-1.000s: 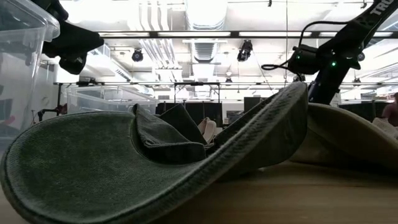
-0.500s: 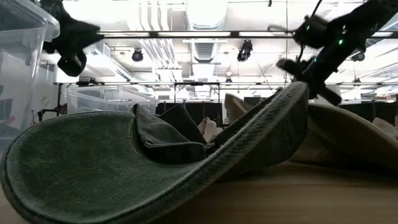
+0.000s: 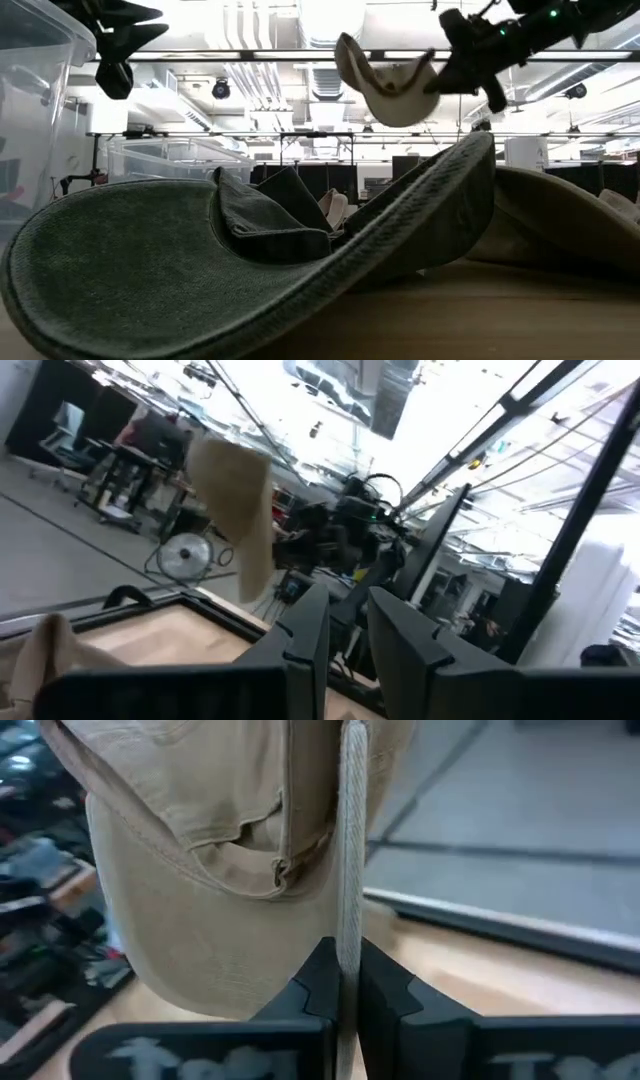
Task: Pick and place caps into container
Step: Put the top right brown cap into the top transparent container
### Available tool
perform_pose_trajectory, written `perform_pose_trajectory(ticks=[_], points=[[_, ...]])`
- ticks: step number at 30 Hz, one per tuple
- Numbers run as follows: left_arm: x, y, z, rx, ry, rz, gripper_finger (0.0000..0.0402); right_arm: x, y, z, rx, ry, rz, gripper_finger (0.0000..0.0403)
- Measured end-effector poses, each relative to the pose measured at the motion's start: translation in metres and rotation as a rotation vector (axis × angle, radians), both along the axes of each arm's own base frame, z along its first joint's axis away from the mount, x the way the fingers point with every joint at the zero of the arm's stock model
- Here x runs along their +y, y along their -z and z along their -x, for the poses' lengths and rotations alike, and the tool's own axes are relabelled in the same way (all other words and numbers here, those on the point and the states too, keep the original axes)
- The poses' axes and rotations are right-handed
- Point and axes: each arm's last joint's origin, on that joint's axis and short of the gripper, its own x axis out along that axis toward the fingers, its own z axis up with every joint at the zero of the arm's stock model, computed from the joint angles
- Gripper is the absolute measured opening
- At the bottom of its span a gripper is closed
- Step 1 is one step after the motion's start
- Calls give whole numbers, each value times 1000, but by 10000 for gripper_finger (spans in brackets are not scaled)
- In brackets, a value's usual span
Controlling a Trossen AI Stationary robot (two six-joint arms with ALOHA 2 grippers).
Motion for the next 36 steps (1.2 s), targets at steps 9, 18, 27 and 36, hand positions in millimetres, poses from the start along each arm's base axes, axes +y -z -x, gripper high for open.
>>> perform_pose_trajectory(ticks=[9, 18, 27, 36], points=[[-1, -5, -20, 114, -16, 32, 111, 2, 0, -51, -32, -82, 105, 12], [1, -32, -45, 211, -229, -10, 187, 9, -24, -124, 7, -176, 201, 12], [1, -41, -61, 273, -305, -76, 188, 3, -33, -185, 96, -209, 245, 13], [3, -39, -55, 318, -367, -90, 188, 0, -31, -195, 145, -176, 271, 13]])
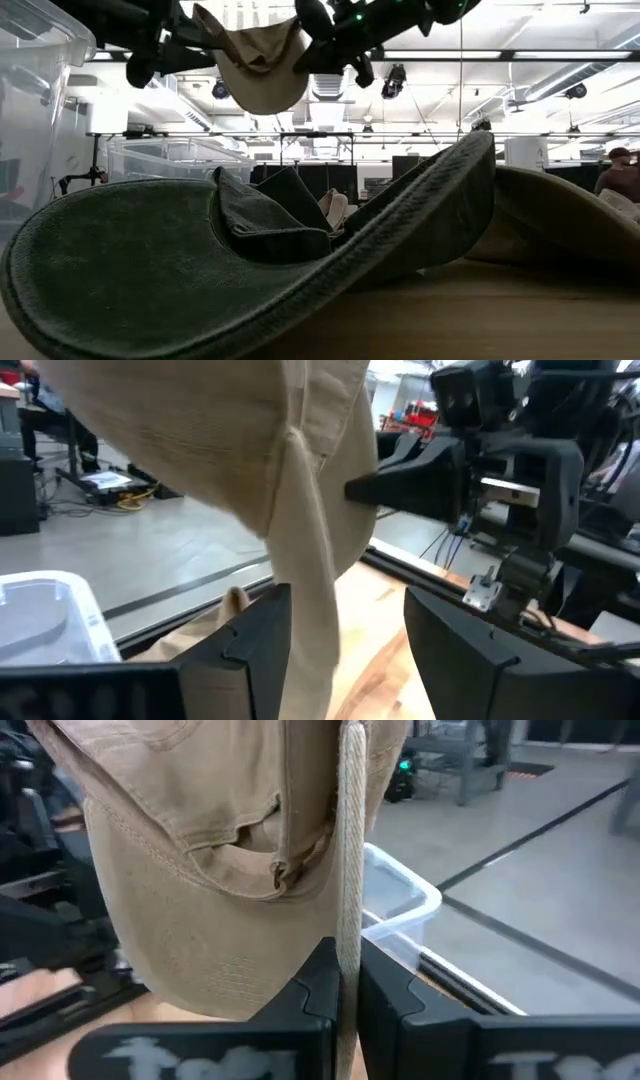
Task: Pick and place caps into container
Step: Put the top right brown cap into the top transparent container
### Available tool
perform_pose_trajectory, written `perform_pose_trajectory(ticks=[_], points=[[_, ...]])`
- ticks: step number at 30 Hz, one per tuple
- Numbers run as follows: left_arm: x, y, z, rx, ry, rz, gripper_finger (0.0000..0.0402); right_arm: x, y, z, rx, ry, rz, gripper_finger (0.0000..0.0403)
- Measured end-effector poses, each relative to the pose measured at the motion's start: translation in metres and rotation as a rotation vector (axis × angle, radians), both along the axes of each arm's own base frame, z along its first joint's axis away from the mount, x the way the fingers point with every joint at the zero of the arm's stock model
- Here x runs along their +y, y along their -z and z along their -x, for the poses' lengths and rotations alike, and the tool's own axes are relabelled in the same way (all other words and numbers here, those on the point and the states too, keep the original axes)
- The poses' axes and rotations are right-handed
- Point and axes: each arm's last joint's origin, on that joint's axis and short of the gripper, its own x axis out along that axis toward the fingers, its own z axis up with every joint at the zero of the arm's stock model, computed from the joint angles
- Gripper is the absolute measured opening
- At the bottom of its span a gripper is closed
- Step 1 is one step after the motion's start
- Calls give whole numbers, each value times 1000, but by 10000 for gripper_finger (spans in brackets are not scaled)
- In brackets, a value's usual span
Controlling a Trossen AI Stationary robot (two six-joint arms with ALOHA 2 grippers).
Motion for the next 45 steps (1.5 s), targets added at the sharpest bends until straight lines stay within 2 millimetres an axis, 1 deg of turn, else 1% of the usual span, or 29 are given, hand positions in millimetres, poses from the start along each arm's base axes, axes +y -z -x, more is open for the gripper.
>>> perform_pose_trajectory(ticks=[3, 6, 7, 9, 12, 18, 23, 29, 37, 41, 45], points=[[1, 0, 4, 10, -19, 2, 188, 0, -9, 11, 16, 73, 37, 13], [2, -2, 8, 2, -55, -11, 188, 1, -20, 18, -18, 81, 45, 13], [2, -3, 8, 0, -61, -18, 188, 2, -21, 19, -18, 79, 47, 13], [2, -4, 9, 0, -63, -33, 188, 5, -21, 18, -19, 69, 49, 13], [2, -5, 8, -4, -64, -44, 188, 8, -15, 12, -13, 52, 54, 13], [2, -4, 6, 12, -65, -58, 188, 8, -7, 3, -28, 51, 65, 13], [2, -4, 6, 12, -66, -62, 188, 10, -8, 2, -42, 44, 67, 13], [2, -7, 6, -9, -63, -79, 188, 19, -11, 0, -75, 3, 66, 13], [2, -8, 6, -12, -60, -89, 188, 24, -12, 0, -80, -15, 64, 13], [0, -8, 4, -34, -4, -71, 188, 24, -11, 0, -64, 15, 85, 13], [1, -7, 4, -15, -46, -79, 188, 23, -13, 0, -78, 21, 90, 13]])
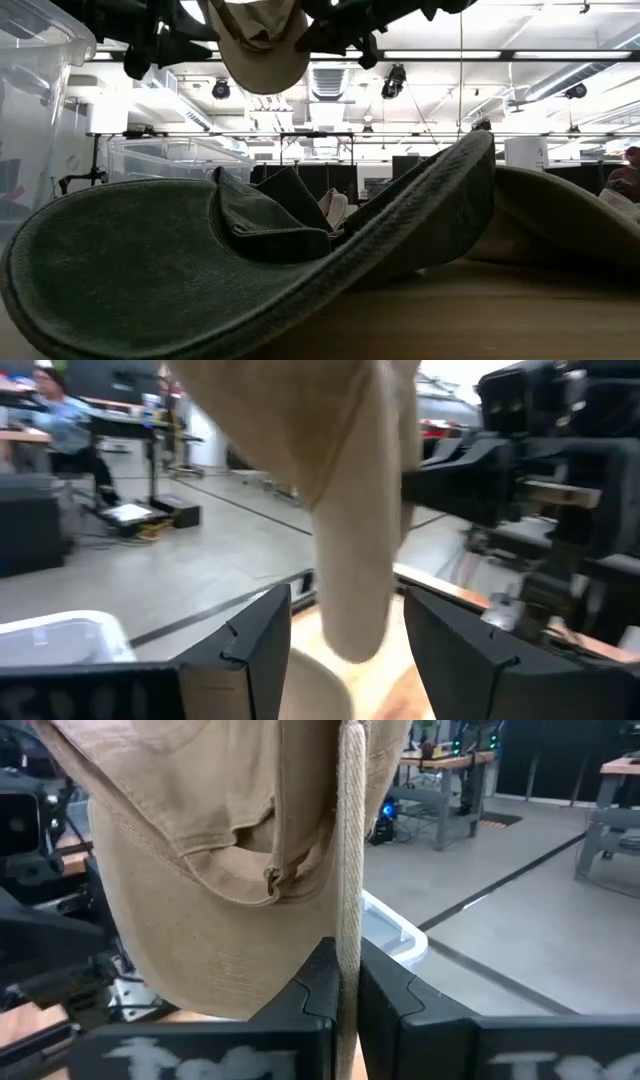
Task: Pick and place caps into container
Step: Put the top right brown cap into the top transparent container
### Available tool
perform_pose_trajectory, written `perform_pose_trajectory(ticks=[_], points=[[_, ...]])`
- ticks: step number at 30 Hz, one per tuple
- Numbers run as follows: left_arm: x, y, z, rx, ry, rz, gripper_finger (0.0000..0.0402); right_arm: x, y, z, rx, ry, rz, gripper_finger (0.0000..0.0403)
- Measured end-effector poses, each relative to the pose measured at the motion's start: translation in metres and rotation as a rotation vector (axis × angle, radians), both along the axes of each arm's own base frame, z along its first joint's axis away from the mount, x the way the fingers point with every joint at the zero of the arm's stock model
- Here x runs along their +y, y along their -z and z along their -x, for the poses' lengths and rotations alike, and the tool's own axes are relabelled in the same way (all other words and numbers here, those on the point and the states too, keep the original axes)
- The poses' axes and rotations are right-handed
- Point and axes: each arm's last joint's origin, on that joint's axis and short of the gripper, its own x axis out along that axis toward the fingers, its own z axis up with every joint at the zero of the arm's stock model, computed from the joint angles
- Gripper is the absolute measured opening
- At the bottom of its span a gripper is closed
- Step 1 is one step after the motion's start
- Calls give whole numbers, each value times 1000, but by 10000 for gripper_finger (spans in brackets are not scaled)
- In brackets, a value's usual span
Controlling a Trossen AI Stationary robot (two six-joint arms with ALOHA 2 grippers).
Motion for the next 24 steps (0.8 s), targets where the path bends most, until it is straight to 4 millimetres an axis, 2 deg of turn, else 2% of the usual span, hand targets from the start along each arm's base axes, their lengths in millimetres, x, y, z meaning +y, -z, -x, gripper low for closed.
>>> perform_pose_trajectory(ticks=[10, 13, 16, 20, 21, 24], points=[[0, -2, 0, 5, -7, -33, 188, 8, 1, -1, -11, -66, -29, 13], [0, -2, 0, 6, -7, -33, 176, 9, 1, -2, -12, -71, -31, 13], [0, -2, 0, 6, -7, -33, 132, 9, 1, -2, -12, -79, -33, 13], [1, -6, 2, 14, -17, -31, 32, 10, 1, -2, -14, -88, -34, 13], [1, -8, 2, 17, -25, -28, 20, 10, 1, -1, -16, -88, -33, 13], [1, -16, 2, 37, -23, -28, 16, 10, 0, -1, -15, -93, -33, 13]])
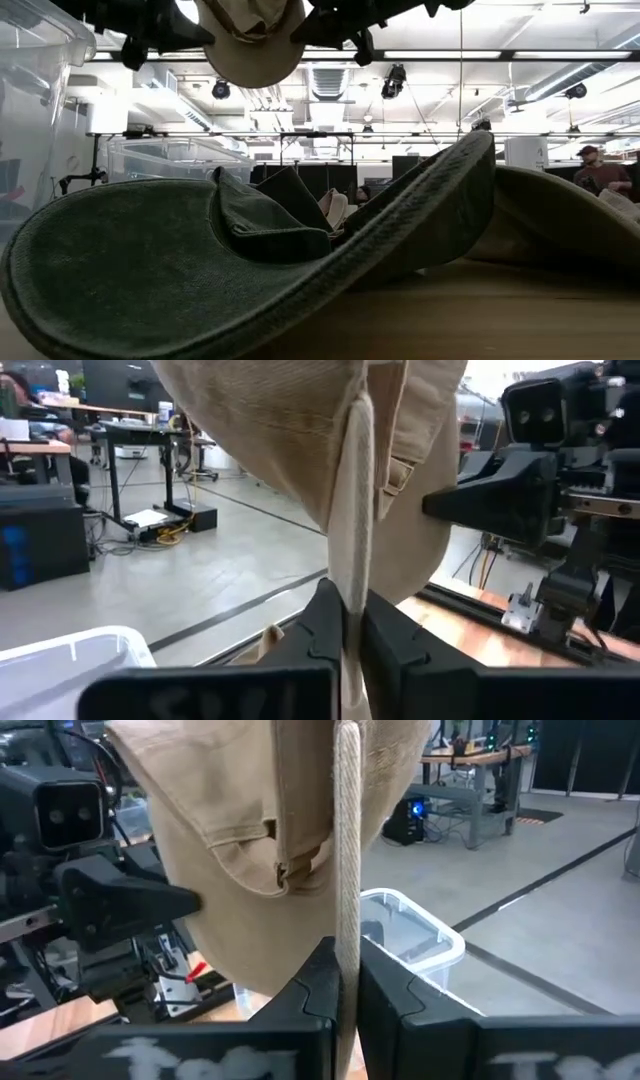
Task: Pick and place caps into container
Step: Put the top right brown cap into the top transparent container
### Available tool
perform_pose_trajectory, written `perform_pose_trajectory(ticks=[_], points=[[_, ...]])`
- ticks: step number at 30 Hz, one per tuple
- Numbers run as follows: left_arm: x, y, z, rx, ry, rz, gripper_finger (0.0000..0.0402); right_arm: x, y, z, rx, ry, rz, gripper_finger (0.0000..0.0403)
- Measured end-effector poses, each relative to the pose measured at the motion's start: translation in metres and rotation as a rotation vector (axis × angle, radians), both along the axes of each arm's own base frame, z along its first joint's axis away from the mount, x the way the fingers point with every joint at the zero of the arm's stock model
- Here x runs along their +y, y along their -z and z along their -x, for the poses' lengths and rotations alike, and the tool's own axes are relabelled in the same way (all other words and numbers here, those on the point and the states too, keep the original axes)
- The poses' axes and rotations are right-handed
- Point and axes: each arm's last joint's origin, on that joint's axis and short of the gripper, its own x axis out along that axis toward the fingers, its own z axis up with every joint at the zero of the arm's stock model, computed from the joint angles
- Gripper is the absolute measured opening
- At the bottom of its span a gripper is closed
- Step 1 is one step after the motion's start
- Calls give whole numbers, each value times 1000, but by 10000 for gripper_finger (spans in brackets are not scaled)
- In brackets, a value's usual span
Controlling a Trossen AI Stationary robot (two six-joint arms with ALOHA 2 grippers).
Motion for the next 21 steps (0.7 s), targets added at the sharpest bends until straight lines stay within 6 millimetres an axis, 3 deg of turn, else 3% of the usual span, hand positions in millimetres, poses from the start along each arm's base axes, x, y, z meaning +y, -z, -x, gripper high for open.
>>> perform_pose_trajectory(ticks=[5, 15, 21], points=[[0, -16, 3, 80, -2, 23, 9, 1, 3, -1, 35, -39, 21, 41], [3, -36, 20, 205, -54, 74, 8, -3, 8, 3, 128, -23, 38, 197], [10, -49, 41, 286, -154, 153, 8, -6, 10, 10, 231, -8, 55, 251]])
